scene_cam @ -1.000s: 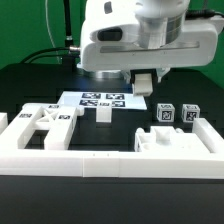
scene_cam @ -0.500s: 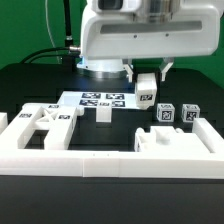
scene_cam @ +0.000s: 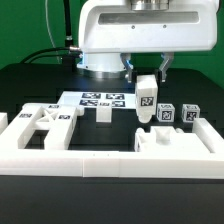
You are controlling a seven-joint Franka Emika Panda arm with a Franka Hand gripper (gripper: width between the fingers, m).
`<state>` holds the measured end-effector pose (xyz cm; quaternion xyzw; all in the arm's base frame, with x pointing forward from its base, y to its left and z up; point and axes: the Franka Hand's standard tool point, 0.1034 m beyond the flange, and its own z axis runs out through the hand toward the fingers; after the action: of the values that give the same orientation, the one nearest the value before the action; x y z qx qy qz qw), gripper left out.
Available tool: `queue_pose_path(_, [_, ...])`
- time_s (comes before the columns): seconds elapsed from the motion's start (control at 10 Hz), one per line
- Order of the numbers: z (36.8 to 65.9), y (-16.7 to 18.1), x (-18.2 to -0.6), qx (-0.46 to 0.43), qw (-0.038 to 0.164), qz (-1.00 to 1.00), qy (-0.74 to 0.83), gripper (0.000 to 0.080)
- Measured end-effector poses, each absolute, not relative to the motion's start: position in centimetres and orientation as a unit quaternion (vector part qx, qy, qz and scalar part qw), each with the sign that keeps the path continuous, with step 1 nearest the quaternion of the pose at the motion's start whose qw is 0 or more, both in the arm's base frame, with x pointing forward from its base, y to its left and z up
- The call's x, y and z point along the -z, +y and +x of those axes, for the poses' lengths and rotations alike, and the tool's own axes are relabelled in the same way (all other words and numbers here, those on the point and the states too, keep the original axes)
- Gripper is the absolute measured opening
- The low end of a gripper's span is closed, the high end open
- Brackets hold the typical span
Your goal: Assemble chair
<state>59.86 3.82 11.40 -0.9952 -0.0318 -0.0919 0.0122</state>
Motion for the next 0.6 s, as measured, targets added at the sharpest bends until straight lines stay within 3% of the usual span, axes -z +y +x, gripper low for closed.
queue_pose_path(0.3, [62.0,5.0,-13.1,0.090,0.005,-0.993,-0.078,0.0285])
queue_pose_path(0.6, [61.9,4.8,-12.7,0.098,0.005,-0.992,-0.076,0.0285])
